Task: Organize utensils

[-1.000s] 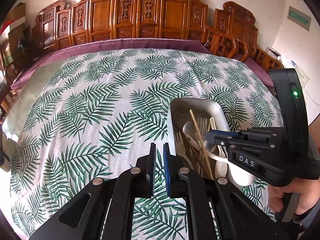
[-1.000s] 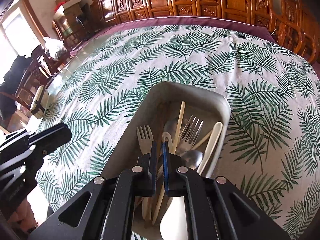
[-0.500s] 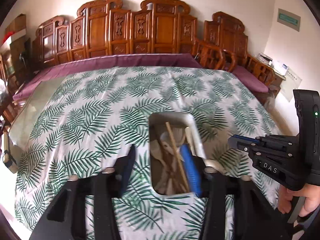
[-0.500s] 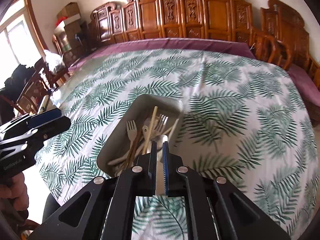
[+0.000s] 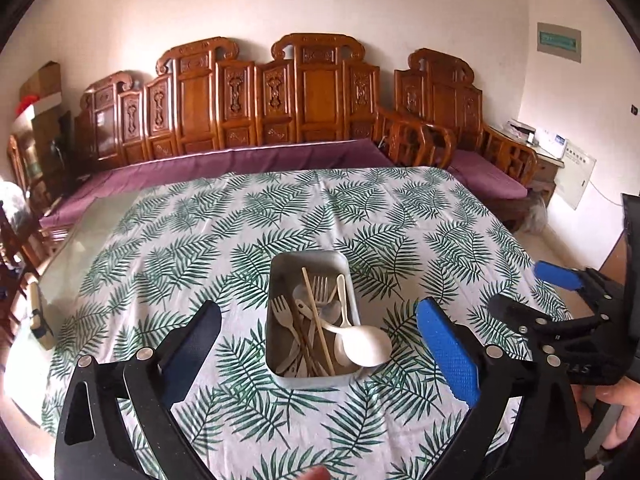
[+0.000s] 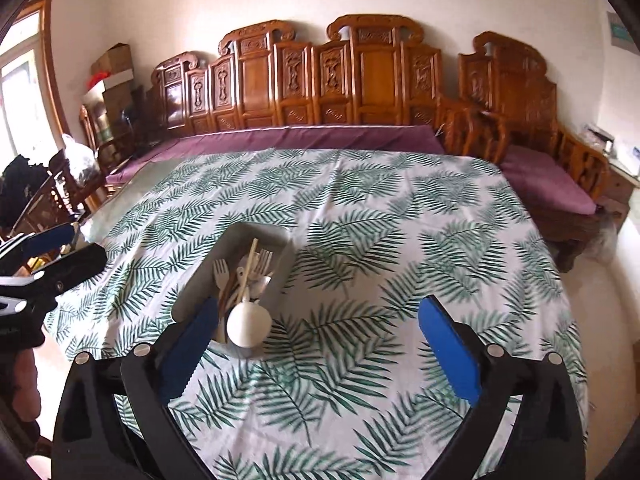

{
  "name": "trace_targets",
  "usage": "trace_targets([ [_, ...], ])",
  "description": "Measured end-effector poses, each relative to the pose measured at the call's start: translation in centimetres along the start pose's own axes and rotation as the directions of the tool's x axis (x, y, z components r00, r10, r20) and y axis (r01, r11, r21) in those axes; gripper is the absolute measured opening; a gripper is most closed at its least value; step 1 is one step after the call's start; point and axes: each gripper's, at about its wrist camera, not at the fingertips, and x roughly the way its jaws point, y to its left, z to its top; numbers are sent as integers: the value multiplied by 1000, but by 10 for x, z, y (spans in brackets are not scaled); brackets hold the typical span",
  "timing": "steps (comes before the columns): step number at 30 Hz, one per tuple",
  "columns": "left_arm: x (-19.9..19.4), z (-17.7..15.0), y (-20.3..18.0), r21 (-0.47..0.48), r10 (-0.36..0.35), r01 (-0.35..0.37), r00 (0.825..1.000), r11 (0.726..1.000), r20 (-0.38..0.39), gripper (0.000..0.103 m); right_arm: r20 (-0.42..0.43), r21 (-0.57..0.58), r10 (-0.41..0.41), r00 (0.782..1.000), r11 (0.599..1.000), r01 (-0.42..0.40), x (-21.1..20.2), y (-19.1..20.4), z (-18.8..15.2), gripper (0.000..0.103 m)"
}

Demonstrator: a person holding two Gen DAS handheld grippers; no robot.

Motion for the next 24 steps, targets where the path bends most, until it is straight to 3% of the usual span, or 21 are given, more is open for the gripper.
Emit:
trace_targets([
  [9,-50,1,-15,-5,20,-20,996,1000,89,95,136,11,-38,990,999,37,-68,-7,-4,100],
  [24,-133,-1,-25,-26,35,-30,979,999,202,95,317,18,-56,947,998,53,-166,8,-10,100],
])
